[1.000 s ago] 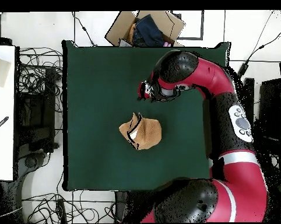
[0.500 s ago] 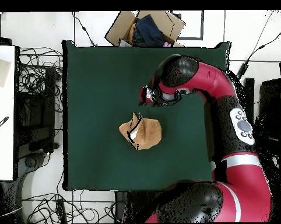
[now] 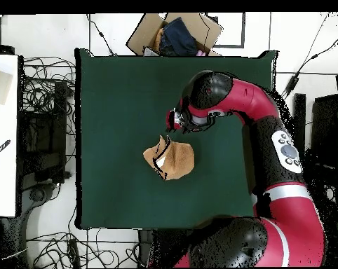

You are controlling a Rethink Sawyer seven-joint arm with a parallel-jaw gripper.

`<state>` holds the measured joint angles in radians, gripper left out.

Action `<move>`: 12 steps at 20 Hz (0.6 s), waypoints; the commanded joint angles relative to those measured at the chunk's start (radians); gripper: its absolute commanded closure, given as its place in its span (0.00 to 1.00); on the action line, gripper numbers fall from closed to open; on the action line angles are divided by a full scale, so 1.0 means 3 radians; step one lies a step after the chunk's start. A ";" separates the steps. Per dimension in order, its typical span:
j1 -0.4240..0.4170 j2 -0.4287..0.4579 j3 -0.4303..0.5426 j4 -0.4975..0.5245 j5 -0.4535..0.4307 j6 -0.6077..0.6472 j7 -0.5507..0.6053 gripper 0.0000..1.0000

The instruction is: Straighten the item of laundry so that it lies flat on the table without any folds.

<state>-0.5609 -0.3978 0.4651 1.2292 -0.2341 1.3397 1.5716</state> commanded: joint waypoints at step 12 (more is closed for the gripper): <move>0.0097 0.0210 0.0345 0.0279 -0.0301 -0.0161 -0.0769 0.00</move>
<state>-0.5564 -0.3904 0.4947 1.2504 -0.2639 1.3396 1.5716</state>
